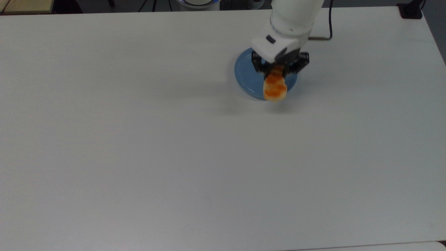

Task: Put the bread on a plate
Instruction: 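Lift the bread roll and carry it over the blue plate, then lower the bread roll onto the blue plate and open the gripper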

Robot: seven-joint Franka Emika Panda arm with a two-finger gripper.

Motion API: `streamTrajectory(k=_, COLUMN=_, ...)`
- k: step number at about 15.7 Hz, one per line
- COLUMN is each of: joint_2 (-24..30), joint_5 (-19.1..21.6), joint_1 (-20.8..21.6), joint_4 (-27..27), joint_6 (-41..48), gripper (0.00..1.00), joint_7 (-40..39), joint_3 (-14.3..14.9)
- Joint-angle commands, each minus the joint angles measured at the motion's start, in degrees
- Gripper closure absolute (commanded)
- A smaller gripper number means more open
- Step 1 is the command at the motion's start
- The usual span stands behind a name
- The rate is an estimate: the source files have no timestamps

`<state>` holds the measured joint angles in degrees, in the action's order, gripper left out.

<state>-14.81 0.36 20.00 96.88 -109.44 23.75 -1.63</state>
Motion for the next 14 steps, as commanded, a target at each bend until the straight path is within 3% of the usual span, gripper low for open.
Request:
streamTrajectory(k=1, joint_2=6.01, joint_5=2.71, joint_1=1.88, joint_4=8.31, joint_6=4.77, gripper=0.55, joint_7=-1.33, joint_3=0.67)
streamTrajectory(k=7, joint_2=5.40, joint_5=2.80, joint_1=4.00, joint_4=12.54, joint_6=4.77, gripper=0.53, joint_7=-0.90, joint_3=0.58)
streamTrajectory(k=10, joint_2=4.44, joint_5=4.03, joint_1=3.82, joint_4=12.54, joint_6=4.33, gripper=0.34, joint_7=-0.20, joint_3=0.67)
streamTrajectory(k=12, joint_2=2.33, joint_5=4.12, joint_1=4.00, joint_4=12.02, joint_6=3.98, gripper=0.15, joint_7=1.99, joint_3=0.67)
streamTrajectory(k=13, joint_2=2.15, joint_5=4.03, joint_1=4.00, joint_4=11.93, joint_6=3.98, gripper=0.00, joint_7=2.79, joint_3=0.67)
streamTrajectory(k=14, joint_2=2.24, joint_5=4.12, joint_1=4.00, joint_4=11.84, joint_6=4.06, gripper=0.00, joint_7=3.06, joint_3=0.67)
